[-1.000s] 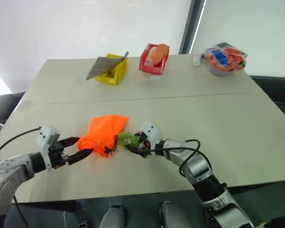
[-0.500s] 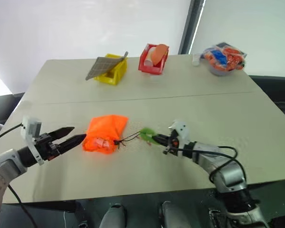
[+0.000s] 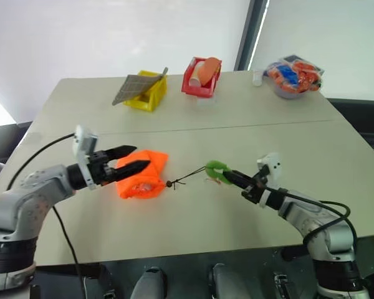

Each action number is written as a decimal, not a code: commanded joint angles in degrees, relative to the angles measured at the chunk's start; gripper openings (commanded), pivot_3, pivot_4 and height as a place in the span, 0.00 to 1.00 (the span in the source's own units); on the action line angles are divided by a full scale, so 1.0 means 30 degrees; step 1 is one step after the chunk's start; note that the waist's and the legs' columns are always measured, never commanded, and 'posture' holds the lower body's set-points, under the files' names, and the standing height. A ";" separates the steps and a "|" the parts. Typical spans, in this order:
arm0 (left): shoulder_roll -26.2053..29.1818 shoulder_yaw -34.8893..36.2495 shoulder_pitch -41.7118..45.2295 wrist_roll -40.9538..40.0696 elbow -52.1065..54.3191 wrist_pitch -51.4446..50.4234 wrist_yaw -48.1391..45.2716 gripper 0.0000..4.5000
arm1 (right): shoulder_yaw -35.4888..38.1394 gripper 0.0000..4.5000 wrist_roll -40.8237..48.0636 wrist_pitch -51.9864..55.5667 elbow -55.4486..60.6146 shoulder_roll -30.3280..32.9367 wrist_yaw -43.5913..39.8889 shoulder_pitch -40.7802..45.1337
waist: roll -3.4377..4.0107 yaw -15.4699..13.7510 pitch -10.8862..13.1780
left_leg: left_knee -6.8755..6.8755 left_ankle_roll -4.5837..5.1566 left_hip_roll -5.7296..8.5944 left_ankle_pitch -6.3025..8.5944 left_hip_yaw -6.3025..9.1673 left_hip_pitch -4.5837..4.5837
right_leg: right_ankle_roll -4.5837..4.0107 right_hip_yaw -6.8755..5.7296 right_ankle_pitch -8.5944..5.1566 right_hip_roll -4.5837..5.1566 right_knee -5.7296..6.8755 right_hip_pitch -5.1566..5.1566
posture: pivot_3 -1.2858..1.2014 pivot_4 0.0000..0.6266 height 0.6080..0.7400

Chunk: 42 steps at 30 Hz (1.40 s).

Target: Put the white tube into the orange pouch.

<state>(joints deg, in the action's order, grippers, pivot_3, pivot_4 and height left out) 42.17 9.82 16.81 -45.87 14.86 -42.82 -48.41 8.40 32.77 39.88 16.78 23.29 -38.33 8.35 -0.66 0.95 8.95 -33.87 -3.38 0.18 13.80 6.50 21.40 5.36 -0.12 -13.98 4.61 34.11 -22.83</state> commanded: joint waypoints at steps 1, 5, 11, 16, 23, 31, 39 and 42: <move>0.0313 -0.1918 0.0578 0.3104 0.1078 0.2501 -0.0232 1.00 | 0.0934 0.00 0.2204 0.0507 0.1929 0.0057 -0.0274 0.0151 | 0.0021 -0.0054 0.0014 | 0.0001 0.0000 -0.0001 0.0000 0.0001 0.0003 | -0.0040 0.0000 0.0024 0.0000 0.0000 -0.0001 | 0.52 0.24 1.00; 0.0003 -0.3658 -0.0034 0.4846 0.2594 0.3800 -0.0234 1.00 | 0.0677 0.00 0.3567 0.0856 0.3338 0.0185 -0.0567 -0.0631 | 0.0016 -0.0083 0.0014 | -0.0001 0.0001 -0.0001 0.0001 0.0000 0.0013 | -0.0028 0.0001 0.0017 0.0004 -0.0016 0.0004 | 0.52 0.24 1.00; -0.0570 -0.4591 -0.0689 0.5815 0.2325 0.4408 -0.0306 1.00 | -0.0570 0.00 0.3142 0.0564 0.3372 0.0464 -0.0522 -0.0487 | 0.0008 -0.0058 0.0026 | -0.0012 0.0005 -0.0001 0.0004 -0.0001 0.0005 | 0.0020 0.0001 -0.0013 0.0008 -0.0021 0.0009 | 0.52 0.24 1.00; -0.0718 -0.4515 -0.1540 0.7633 0.1750 0.6444 -0.0037 1.00 | -0.0722 0.00 0.3240 0.0338 0.2477 -0.0561 0.0429 0.0419 | 0.0014 -0.0054 0.0029 | -0.0011 0.0004 -0.0002 0.0004 -0.0001 0.0007 | 0.0017 0.0001 -0.0012 0.0008 -0.0025 0.0005 | 0.52 0.24 1.00; -0.2202 -0.5321 -0.3604 1.2251 0.2426 1.1193 0.2732 1.00 | -0.0013 0.00 0.4877 0.0736 0.1308 -0.2968 0.2334 0.1362 | 0.0019 -0.0130 0.0030 | 0.0003 0.0006 -0.0002 0.0005 0.0004 0.0013 | -0.0044 0.0003 0.0027 0.0009 -0.0024 0.0005 | 0.52 0.24 1.00; -0.4019 -0.6720 -0.4621 1.6825 0.2883 1.2811 0.6254 1.00 | 0.0670 0.00 0.7566 0.1564 0.1183 -0.3810 0.3188 0.1805 | 0.0032 -0.0109 0.0028 | -0.0009 0.0006 -0.0002 0.0005 0.0007 0.0002 | 0.0019 0.0003 -0.0011 0.0010 -0.0014 0.0020 | 0.52 0.24 1.00; -0.4811 -0.6899 -0.5045 1.8824 0.2824 1.2241 0.7605 1.00 | 0.0670 0.00 0.8655 0.1997 0.1320 -0.3418 0.3342 0.1824 | 0.0040 -0.0095 0.0026 | -0.0008 0.0012 -0.0003 0.0006 0.0014 0.0000 | 0.0025 -0.0002 -0.0010 -0.0001 0.0006 0.0013 | 0.52 0.24 1.00; -0.5223 -0.6684 -0.5042 1.8698 0.2773 1.1826 0.7836 1.00 | 0.0566 0.00 0.8783 0.2047 0.1380 -0.3308 0.3349 0.1795 | 0.0039 -0.0096 0.0025 | -0.0013 0.0012 -0.0002 0.0006 0.0012 0.0000 | 0.0025 -0.0003 -0.0010 0.0001 0.0002 0.0017 | 0.52 0.24 1.00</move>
<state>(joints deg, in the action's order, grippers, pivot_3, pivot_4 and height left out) 27.16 -10.88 1.79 10.44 21.51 -7.21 -25.66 9.79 57.29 46.03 19.41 13.00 -28.17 12.91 -0.54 0.66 9.02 -33.91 -3.34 0.17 13.82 6.53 21.40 5.43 -0.13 -14.01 4.62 34.11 -22.78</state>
